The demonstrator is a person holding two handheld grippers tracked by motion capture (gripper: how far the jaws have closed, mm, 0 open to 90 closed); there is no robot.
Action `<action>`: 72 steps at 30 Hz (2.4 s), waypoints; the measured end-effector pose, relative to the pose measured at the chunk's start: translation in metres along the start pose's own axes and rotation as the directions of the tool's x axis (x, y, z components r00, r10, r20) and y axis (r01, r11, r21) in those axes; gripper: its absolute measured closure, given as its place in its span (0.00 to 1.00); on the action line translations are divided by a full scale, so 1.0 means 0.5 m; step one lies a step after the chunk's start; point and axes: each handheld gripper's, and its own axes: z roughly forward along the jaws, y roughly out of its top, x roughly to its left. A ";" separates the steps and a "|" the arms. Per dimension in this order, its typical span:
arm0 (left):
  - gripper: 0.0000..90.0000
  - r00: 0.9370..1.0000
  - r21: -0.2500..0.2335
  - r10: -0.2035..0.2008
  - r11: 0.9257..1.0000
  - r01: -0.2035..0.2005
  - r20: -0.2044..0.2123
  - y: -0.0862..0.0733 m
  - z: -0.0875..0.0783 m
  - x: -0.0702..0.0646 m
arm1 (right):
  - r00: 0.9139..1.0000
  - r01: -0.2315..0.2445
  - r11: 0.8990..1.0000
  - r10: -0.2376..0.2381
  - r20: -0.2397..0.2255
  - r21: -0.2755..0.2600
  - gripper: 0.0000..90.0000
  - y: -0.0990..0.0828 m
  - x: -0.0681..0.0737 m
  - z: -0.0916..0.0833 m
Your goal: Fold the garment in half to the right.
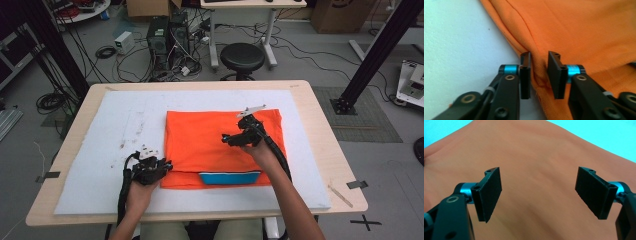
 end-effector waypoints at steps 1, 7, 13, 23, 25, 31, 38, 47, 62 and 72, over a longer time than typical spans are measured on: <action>0.88 1.000 -0.004 0.005 1.000 -0.005 -0.006 0.000 0.000 -0.002 | 1.000 -0.001 1.000 0.001 -0.001 0.005 0.24 0.003 0.003 0.004; 0.91 1.000 -0.009 0.009 1.000 -0.009 -0.008 -0.001 -0.002 -0.004 | 0.999 0.002 1.000 -0.001 -0.038 0.007 0.24 0.023 0.016 0.030; 0.92 1.000 0.000 0.022 1.000 -0.022 0.001 -0.002 -0.008 -0.004 | 0.997 -0.015 1.000 0.017 -0.078 0.026 0.24 0.046 0.024 0.071; 0.92 1.000 -0.001 0.003 1.000 -0.003 0.006 -0.007 -0.012 -0.002 | 0.986 0.024 0.997 -0.011 -0.166 0.074 0.28 0.102 0.053 0.140; 0.92 1.000 -0.002 0.002 1.000 -0.002 0.009 -0.008 -0.013 -0.001 | 0.985 0.031 0.996 -0.017 -0.174 0.078 0.30 0.111 0.061 0.153; 0.92 1.000 -0.002 -0.007 1.000 0.007 0.011 -0.008 -0.012 0.001 | 0.980 0.063 0.994 -0.045 -0.192 0.086 0.34 0.144 0.077 0.198; 0.92 1.000 -0.002 -0.006 1.000 0.006 0.018 -0.008 -0.012 0.003 | 0.977 0.084 0.992 -0.063 -0.202 0.097 0.37 0.175 0.094 0.243; 0.92 1.000 -0.006 -0.010 1.000 0.010 0.024 -0.009 -0.012 0.004 | 0.969 0.131 0.980 -0.094 -0.229 0.151 0.42 0.212 0.134 0.299; 0.91 1.000 -0.005 -0.012 1.000 0.013 0.028 -0.010 -0.011 0.007 | 0.966 0.236 0.946 -0.204 -0.159 0.224 0.57 0.239 0.194 0.350; 0.91 1.000 -0.013 -0.016 1.000 0.016 0.023 -0.010 -0.008 0.008 | 0.968 0.241 0.936 -0.211 -0.139 0.257 0.91 0.247 0.206 0.353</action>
